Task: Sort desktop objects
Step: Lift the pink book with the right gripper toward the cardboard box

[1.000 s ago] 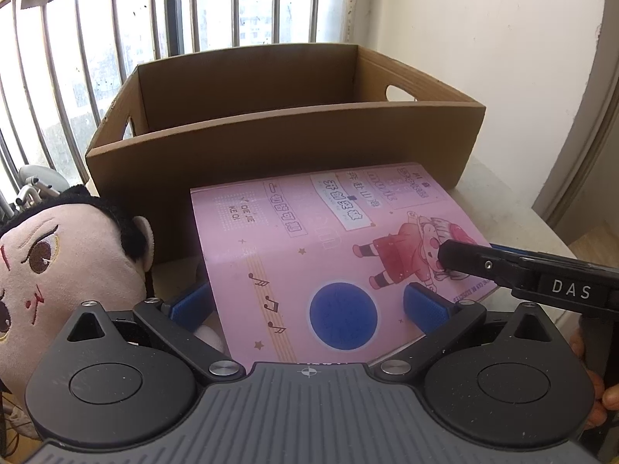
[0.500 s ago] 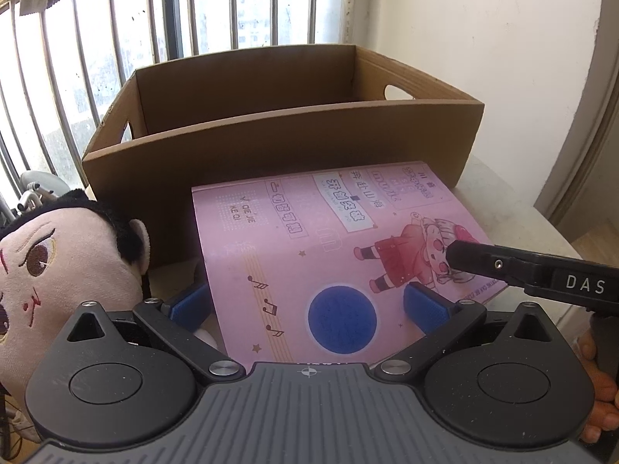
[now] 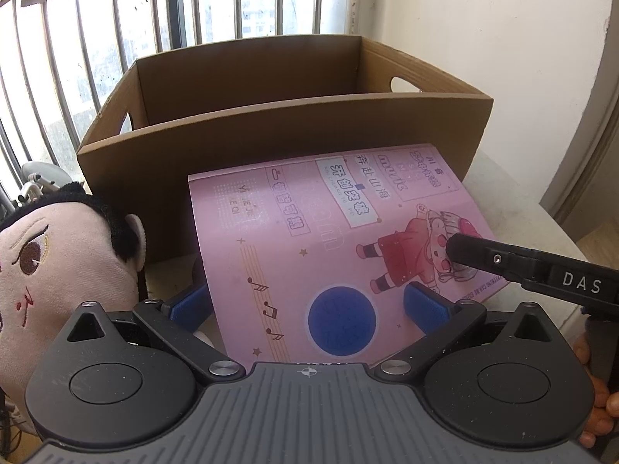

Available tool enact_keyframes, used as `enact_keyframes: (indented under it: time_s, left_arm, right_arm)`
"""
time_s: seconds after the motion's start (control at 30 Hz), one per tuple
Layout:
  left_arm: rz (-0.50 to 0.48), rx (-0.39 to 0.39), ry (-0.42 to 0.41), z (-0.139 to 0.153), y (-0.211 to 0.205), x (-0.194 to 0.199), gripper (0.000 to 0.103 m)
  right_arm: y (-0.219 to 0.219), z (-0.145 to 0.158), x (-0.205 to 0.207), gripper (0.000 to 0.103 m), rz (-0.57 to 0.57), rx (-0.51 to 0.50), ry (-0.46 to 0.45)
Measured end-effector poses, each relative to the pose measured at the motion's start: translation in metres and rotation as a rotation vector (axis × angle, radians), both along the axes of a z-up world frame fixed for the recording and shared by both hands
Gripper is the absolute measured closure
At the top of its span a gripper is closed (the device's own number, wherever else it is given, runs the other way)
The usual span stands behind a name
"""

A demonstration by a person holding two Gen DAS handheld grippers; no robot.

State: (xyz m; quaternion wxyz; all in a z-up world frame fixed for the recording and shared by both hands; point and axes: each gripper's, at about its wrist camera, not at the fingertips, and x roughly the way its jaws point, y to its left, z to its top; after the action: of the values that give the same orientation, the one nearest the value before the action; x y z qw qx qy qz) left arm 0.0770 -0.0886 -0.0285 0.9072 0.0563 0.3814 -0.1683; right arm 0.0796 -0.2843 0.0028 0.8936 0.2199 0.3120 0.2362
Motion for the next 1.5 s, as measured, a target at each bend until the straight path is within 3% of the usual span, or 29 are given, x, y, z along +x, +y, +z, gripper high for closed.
enact_keyframes:
  time_s: [0.1,0.63,1.5]
  left_arm:
    - [-0.004,0.022,-0.013,0.0,-0.003,-0.002,0.0]
    - [-0.013,0.024,-0.009,0.016,-0.004,-0.013,0.0]
    - [-0.006,0.017,-0.126,0.06,-0.004,-0.033,0.0]
  right_arm:
    - [0.001,0.01,-0.009,0.046,0.002,-0.018,-0.041]
    - [-0.003,0.028,-0.024,0.047,-0.015,-0.012,-0.046]
    - [0.004,0.077,-0.031,0.047,-0.019,-0.03,-0.143]
